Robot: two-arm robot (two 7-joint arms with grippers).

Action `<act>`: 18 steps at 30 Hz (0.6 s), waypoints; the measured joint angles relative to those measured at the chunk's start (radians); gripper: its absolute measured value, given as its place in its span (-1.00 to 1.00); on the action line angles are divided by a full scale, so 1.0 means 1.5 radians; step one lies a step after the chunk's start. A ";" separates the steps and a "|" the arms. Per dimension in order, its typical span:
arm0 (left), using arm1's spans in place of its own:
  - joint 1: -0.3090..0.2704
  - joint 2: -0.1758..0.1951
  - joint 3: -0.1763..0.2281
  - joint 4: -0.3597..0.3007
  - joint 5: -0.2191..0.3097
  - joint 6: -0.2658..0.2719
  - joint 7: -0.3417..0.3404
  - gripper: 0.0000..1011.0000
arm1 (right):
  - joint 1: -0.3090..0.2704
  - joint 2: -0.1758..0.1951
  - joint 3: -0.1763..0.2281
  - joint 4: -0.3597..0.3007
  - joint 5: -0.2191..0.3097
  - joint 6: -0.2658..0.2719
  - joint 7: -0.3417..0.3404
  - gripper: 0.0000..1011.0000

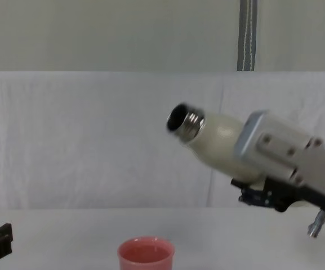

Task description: Grasp the thermos with one hand and pour water into the cup lid.

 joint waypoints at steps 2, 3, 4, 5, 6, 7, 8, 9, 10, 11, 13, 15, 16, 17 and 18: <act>0.000 0.000 0.000 0.000 0.000 0.000 0.000 0.98 | -0.004 -0.006 0.012 -0.001 0.022 -0.007 0.000 0.88; 0.000 0.000 0.000 0.000 0.000 0.000 0.000 0.98 | -0.007 -0.009 0.017 -0.002 0.032 -0.010 0.000 0.88; 0.000 0.000 0.000 0.000 0.000 0.000 0.000 0.98 | -0.011 -0.015 0.028 -0.003 0.054 -0.016 0.001 0.88; 0.000 0.000 0.000 0.000 0.000 0.000 0.000 0.98 | -0.013 -0.017 0.033 -0.003 0.064 -0.019 0.002 0.88; 0.000 0.000 0.000 0.000 0.000 0.000 0.000 0.98 | -0.017 -0.023 0.042 -0.004 0.081 -0.023 0.004 0.88; 0.000 0.000 0.000 0.000 0.000 0.000 0.000 0.98 | -0.019 -0.026 0.048 -0.005 0.091 -0.025 0.006 0.88; 0.000 0.000 0.000 0.000 0.000 0.000 0.000 0.98 | -0.021 -0.028 0.053 -0.005 0.100 -0.027 0.008 0.88; 0.000 0.000 0.000 0.000 0.000 0.000 0.000 0.98 | -0.024 -0.033 0.061 -0.005 0.119 -0.031 0.013 0.88; 0.000 0.000 0.000 0.000 0.000 0.000 0.000 0.98 | -0.026 -0.036 0.066 -0.005 0.128 -0.032 0.016 0.88; 0.000 0.000 0.000 0.000 0.000 0.000 0.000 0.98 | -0.030 -0.041 0.075 -0.005 0.148 -0.036 0.024 0.88; 0.000 0.000 0.000 0.000 0.000 0.000 0.000 0.98 | -0.033 -0.045 0.083 -0.005 0.168 -0.038 0.031 0.88; 0.000 0.000 0.000 0.000 0.000 0.000 0.000 0.98 | -0.038 -0.053 0.096 -0.005 0.201 -0.043 0.043 0.88; 0.000 0.000 0.000 0.000 0.000 0.000 0.000 0.98 | -0.040 -0.055 0.101 -0.005 0.212 -0.044 0.047 0.88; 0.000 0.000 0.000 0.000 0.000 0.000 0.000 0.98 | -0.042 -0.057 0.105 -0.005 0.223 -0.046 0.051 0.88; 0.000 0.000 0.000 0.000 0.000 0.000 0.000 0.98 | -0.044 -0.060 0.110 -0.005 0.235 -0.047 0.055 0.88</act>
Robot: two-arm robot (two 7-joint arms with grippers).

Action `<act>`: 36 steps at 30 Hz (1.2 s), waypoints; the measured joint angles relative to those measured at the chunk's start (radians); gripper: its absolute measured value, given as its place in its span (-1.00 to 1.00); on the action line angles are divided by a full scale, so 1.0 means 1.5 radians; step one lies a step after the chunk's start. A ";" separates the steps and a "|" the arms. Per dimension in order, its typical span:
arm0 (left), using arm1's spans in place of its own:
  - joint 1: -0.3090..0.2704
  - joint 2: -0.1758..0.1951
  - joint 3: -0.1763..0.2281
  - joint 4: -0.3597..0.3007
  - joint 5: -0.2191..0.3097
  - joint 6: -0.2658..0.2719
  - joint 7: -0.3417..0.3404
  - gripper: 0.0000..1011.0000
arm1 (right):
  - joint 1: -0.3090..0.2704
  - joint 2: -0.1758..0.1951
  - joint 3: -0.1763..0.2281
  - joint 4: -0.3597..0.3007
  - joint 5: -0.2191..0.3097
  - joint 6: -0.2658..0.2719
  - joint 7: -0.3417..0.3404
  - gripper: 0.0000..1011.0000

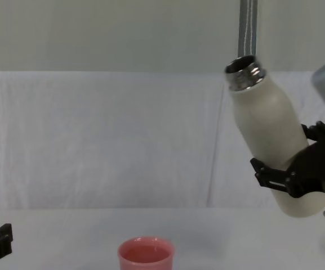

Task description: Grasp the thermos with one hand and pour water into the cup lid.

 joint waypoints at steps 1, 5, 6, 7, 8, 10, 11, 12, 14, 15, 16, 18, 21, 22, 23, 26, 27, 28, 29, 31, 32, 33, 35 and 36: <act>0.000 0.000 0.000 0.000 0.000 0.000 0.000 0.98 | -0.004 -0.005 0.008 0.000 0.020 -0.002 0.006 0.88; 0.000 0.000 0.000 0.000 0.000 0.000 0.000 0.98 | -0.013 -0.013 0.026 0.002 0.061 -0.004 0.018 0.88; 0.000 0.000 0.000 0.000 0.000 0.000 0.000 0.98 | -0.017 -0.016 0.033 0.004 0.076 -0.004 0.021 0.88; 0.000 0.000 0.000 0.000 0.000 0.000 0.000 0.98 | -0.017 -0.016 0.033 0.004 0.076 -0.004 0.021 0.88; 0.000 0.000 0.000 0.000 0.000 0.000 0.000 0.98 | -0.020 -0.019 0.038 0.006 0.088 -0.004 0.025 0.88; 0.000 0.000 0.000 0.000 0.000 0.000 0.000 0.98 | -0.022 -0.022 0.043 0.008 0.099 -0.005 0.027 0.88; 0.000 0.000 0.000 0.000 0.000 0.000 0.000 0.98 | -0.025 -0.025 0.049 0.011 0.113 -0.005 0.030 0.88; 0.000 0.000 0.000 0.000 0.000 0.000 0.000 0.98 | -0.026 -0.026 0.051 0.012 0.119 -0.006 0.032 0.88; 0.000 0.000 0.000 0.000 0.000 0.000 0.000 0.98 | -0.028 -0.031 0.059 0.017 0.139 -0.006 0.036 0.88; 0.000 0.000 0.000 0.000 0.000 0.000 0.000 0.98 | -0.029 -0.033 0.062 0.019 0.146 -0.006 0.038 0.88; 0.000 0.000 0.000 0.000 0.000 0.000 0.000 0.98 | -0.032 -0.036 0.067 0.022 0.160 -0.006 0.041 0.88; 0.000 0.000 0.000 0.000 0.000 0.000 0.000 0.98 | -0.034 -0.039 0.072 0.024 0.172 -0.006 0.045 0.88; 0.000 0.000 0.000 0.000 0.000 0.000 0.000 0.98 | -0.037 -0.043 0.080 0.028 0.193 -0.005 0.049 0.88; 0.000 0.000 0.000 0.000 0.000 0.000 0.000 0.98 | -0.039 -0.045 0.085 0.030 0.204 -0.004 0.051 0.88; 0.000 0.000 0.000 0.000 0.000 0.000 0.000 0.98 | -0.040 -0.045 0.086 0.031 0.208 -0.003 0.052 0.88; 0.000 0.000 0.000 0.000 0.000 0.000 0.000 0.98 | -0.043 -0.048 0.092 0.035 0.226 0.004 0.056 0.88; 0.000 0.000 0.000 0.000 0.000 0.000 0.000 0.98 | -0.044 -0.049 0.094 0.036 0.231 0.006 0.057 0.88; 0.000 0.000 0.000 0.000 0.000 0.000 0.000 0.98 | -0.045 -0.050 0.095 0.037 0.234 0.007 0.058 0.88; 0.000 0.000 0.000 0.000 0.000 0.000 0.000 0.98 | -0.045 -0.050 0.096 0.038 0.238 0.009 0.058 0.88; 0.000 0.000 0.000 0.000 0.000 0.000 0.000 0.98 | -0.047 -0.052 0.100 0.042 0.248 0.012 0.059 0.88; 0.000 0.000 0.000 0.000 0.000 0.000 0.000 0.98 | -0.048 -0.054 0.102 0.044 0.255 0.014 0.059 0.88; 0.000 0.000 0.000 0.000 0.000 0.000 0.000 0.98 | -0.048 -0.055 0.103 0.045 0.257 0.014 0.059 0.88; 0.000 0.000 0.000 0.000 0.000 0.000 0.000 0.98 | -0.049 -0.057 0.106 0.049 0.267 0.015 0.059 0.88; 0.000 0.000 0.000 0.000 0.000 0.000 0.000 0.98 | -0.050 -0.057 0.106 0.050 0.269 0.015 0.059 0.88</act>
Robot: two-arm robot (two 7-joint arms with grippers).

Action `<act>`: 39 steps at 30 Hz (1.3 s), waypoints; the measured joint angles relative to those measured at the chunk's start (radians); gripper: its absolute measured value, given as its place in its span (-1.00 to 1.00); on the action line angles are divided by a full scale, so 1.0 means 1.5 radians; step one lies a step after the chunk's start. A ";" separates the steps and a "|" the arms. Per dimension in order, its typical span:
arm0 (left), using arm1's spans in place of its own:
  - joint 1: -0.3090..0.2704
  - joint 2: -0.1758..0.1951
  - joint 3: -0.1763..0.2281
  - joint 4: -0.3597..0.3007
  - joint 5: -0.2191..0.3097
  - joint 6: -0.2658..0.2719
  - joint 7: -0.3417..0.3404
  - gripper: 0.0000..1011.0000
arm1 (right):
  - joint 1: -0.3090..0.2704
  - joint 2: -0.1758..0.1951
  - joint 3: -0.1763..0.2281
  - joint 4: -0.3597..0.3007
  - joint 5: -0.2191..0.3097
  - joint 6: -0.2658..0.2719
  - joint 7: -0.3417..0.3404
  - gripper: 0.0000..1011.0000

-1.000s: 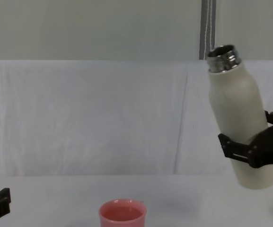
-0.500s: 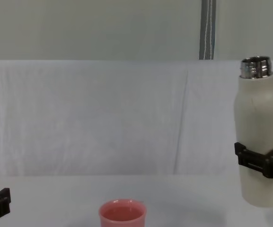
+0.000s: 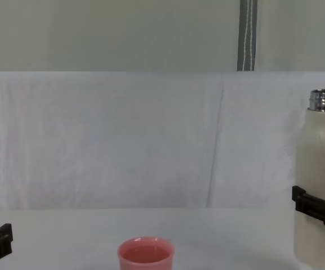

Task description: Grasp the thermos with one hand and pour water into the cup lid.

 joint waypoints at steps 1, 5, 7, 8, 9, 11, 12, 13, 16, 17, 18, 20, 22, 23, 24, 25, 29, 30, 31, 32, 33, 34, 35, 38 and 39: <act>0.000 0.000 0.000 0.000 0.000 0.000 0.000 0.98 | 0.000 0.000 0.000 0.000 0.000 0.000 0.000 0.88; 0.000 0.000 0.000 0.000 0.000 0.000 0.000 0.98 | -0.002 -0.002 0.002 0.007 0.011 0.000 0.000 0.88; 0.000 0.000 0.000 0.000 0.000 0.000 0.000 0.98 | -0.003 -0.003 0.003 0.011 0.016 -0.001 0.001 0.88; 0.000 0.000 0.000 0.000 0.000 0.000 0.000 0.98 | -0.003 -0.004 0.003 0.012 0.017 -0.002 0.001 0.88; 0.000 0.000 0.000 0.000 0.000 0.000 0.000 0.98 | -0.003 -0.004 0.003 0.014 0.018 -0.003 0.001 0.88; 0.000 0.000 0.000 0.000 0.000 0.000 0.000 0.98 | -0.003 -0.004 0.003 0.019 0.020 -0.005 0.001 0.88; 0.000 0.000 0.000 0.000 0.000 0.000 0.000 0.98 | -0.003 -0.004 0.002 0.020 0.020 -0.005 0.000 0.88; 0.000 0.000 0.000 0.000 0.000 0.000 0.000 0.98 | -0.003 -0.004 0.002 0.023 0.020 -0.006 0.000 0.88; 0.000 0.000 0.000 0.000 0.000 0.000 0.000 0.98 | -0.003 -0.003 0.001 0.027 0.020 -0.008 -0.001 0.88; 0.000 0.000 0.000 0.000 0.000 0.000 0.000 0.98 | -0.003 -0.003 0.001 0.030 0.020 -0.009 -0.002 0.88; 0.000 0.000 0.000 0.000 0.000 0.000 0.000 0.98 | -0.003 -0.003 0.001 0.032 0.020 -0.010 -0.003 0.88; 0.000 0.000 0.000 0.000 0.000 0.000 0.000 0.98 | -0.003 -0.003 0.001 0.036 0.020 -0.012 -0.003 0.88; 0.000 0.000 0.000 0.000 0.000 0.000 0.000 0.98 | -0.003 -0.004 0.002 0.041 0.022 -0.016 -0.003 0.88; 0.000 0.000 0.000 0.000 0.000 0.000 0.000 0.98 | -0.003 -0.004 0.002 0.042 0.022 -0.016 -0.003 0.88; 0.000 0.000 0.000 0.000 0.000 0.000 0.000 0.98 | -0.003 -0.004 0.002 0.043 0.023 -0.017 -0.003 0.88; 0.000 0.000 0.000 0.000 0.000 0.000 0.000 0.98 | -0.003 -0.004 0.002 0.044 0.023 -0.018 -0.003 0.88; 0.000 0.000 0.000 0.000 0.000 0.000 0.000 0.98 | -0.003 -0.004 0.003 0.048 0.026 -0.022 -0.003 0.88; 0.000 0.000 0.000 0.000 0.000 0.000 0.000 0.98 | -0.003 -0.004 0.003 0.049 0.026 -0.024 -0.003 0.88; 0.000 0.000 0.000 0.000 0.000 0.000 0.000 0.98 | -0.003 -0.004 0.004 0.051 0.027 -0.026 -0.003 0.88; 0.000 0.000 0.000 0.000 0.000 0.000 0.000 0.98 | -0.003 -0.004 0.004 0.051 0.027 -0.026 -0.003 0.88; 0.000 0.000 0.000 0.000 0.000 0.000 0.000 0.98 | -0.002 -0.005 0.004 0.053 0.028 -0.028 -0.003 0.88; 0.000 0.000 0.000 0.000 0.000 0.000 0.000 0.98 | -0.002 -0.005 0.005 0.053 0.029 -0.028 -0.003 0.88; 0.000 0.000 0.000 0.000 0.000 0.000 0.000 0.98 | -0.002 -0.005 0.005 0.055 0.029 -0.030 -0.003 0.88; 0.000 0.000 0.000 0.000 0.000 0.000 0.000 0.98 | -0.002 -0.006 0.005 0.058 0.029 -0.032 -0.003 0.88; 0.000 0.000 0.000 0.000 0.000 0.000 0.000 0.98 | -0.001 -0.006 0.005 0.059 0.029 -0.033 -0.003 0.88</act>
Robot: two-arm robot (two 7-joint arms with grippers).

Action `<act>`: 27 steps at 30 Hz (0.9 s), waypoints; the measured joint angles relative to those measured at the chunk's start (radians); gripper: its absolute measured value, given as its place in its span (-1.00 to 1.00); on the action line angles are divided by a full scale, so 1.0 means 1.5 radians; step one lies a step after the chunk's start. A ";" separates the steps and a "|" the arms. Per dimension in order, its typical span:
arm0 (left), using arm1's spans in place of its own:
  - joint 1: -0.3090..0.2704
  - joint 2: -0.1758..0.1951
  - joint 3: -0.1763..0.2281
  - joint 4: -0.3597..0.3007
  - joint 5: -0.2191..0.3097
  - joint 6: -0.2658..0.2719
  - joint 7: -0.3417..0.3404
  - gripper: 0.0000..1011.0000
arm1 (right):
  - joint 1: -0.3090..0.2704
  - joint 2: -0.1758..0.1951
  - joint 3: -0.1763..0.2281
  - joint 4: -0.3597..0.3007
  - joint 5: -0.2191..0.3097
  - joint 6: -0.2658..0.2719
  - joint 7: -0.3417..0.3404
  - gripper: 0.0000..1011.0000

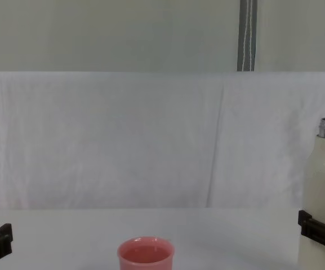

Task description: Grasp the thermos with one hand and pour water into the cup lid.

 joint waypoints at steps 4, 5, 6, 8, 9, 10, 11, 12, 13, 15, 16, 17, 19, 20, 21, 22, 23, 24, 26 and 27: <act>0.000 0.000 0.000 0.000 0.000 0.000 0.000 0.98 | 0.001 -0.002 0.000 0.003 0.000 -0.003 0.000 0.88; 0.000 0.000 0.000 0.000 0.000 0.000 0.000 0.98 | 0.002 -0.002 0.000 0.004 0.000 -0.003 0.000 0.88; 0.000 0.000 0.000 0.000 0.000 0.000 0.000 0.98 | 0.002 -0.002 0.000 0.005 0.000 -0.003 0.000 0.88; 0.000 0.000 0.000 0.000 0.000 0.000 0.000 0.98 | 0.003 -0.002 0.000 0.007 0.000 -0.004 0.000 0.88; 0.000 0.000 0.000 0.000 0.000 0.000 0.000 0.98 | 0.003 -0.002 0.000 0.007 0.000 -0.004 0.000 0.88; 0.000 0.000 0.000 0.000 0.000 0.000 0.000 0.98 | 0.004 -0.003 0.000 0.008 0.000 -0.004 0.000 0.88; 0.000 0.000 0.000 0.000 0.000 0.000 0.000 0.98 | 0.004 -0.003 0.000 0.008 0.000 -0.004 0.000 0.88; 0.000 0.000 0.000 0.000 0.000 0.000 0.000 0.98 | 0.004 -0.003 0.000 0.009 0.000 -0.004 0.000 0.88; 0.000 0.000 0.000 0.000 0.000 0.000 0.000 0.98 | 0.004 -0.003 0.000 0.009 0.000 -0.005 0.000 0.88; 0.000 0.000 0.000 0.000 0.000 0.000 0.000 0.98 | 0.004 -0.003 0.000 0.010 0.000 -0.005 0.000 0.88; 0.000 0.000 0.000 0.000 0.000 0.000 0.000 0.98 | 0.004 -0.003 0.000 0.010 0.000 -0.006 0.000 0.88; 0.000 0.000 0.000 0.000 0.000 0.000 0.000 0.98 | 0.004 -0.003 0.000 0.010 0.000 -0.006 0.000 0.88; 0.000 0.000 0.000 0.000 0.000 0.000 0.000 0.98 | 0.004 -0.003 0.000 0.010 0.000 -0.006 0.000 0.88; 0.000 0.000 0.000 0.000 0.000 0.000 0.000 0.98 | 0.005 -0.003 0.000 0.011 0.000 -0.006 0.000 0.88; 0.000 0.000 0.000 0.000 0.000 0.000 0.000 0.98 | 0.005 -0.003 0.000 0.011 0.000 -0.006 0.000 0.88; 0.000 0.000 0.000 0.000 0.000 0.000 0.000 0.98 | 0.005 -0.003 0.000 0.011 0.000 -0.006 0.000 0.88; 0.000 0.000 0.000 0.000 0.000 0.000 0.000 0.98 | 0.006 -0.003 0.000 0.012 0.000 -0.006 0.000 0.88; 0.000 0.000 0.000 0.000 0.000 0.000 0.000 0.98 | 0.006 -0.003 0.000 0.012 0.000 -0.006 0.000 0.88; 0.000 0.000 0.000 0.000 0.000 0.000 0.000 0.98 | 0.007 -0.003 0.000 0.012 -0.001 -0.007 -0.001 0.88; 0.000 0.000 0.000 0.000 0.000 0.000 0.000 0.98 | 0.007 -0.003 0.000 0.012 -0.001 -0.007 -0.001 0.88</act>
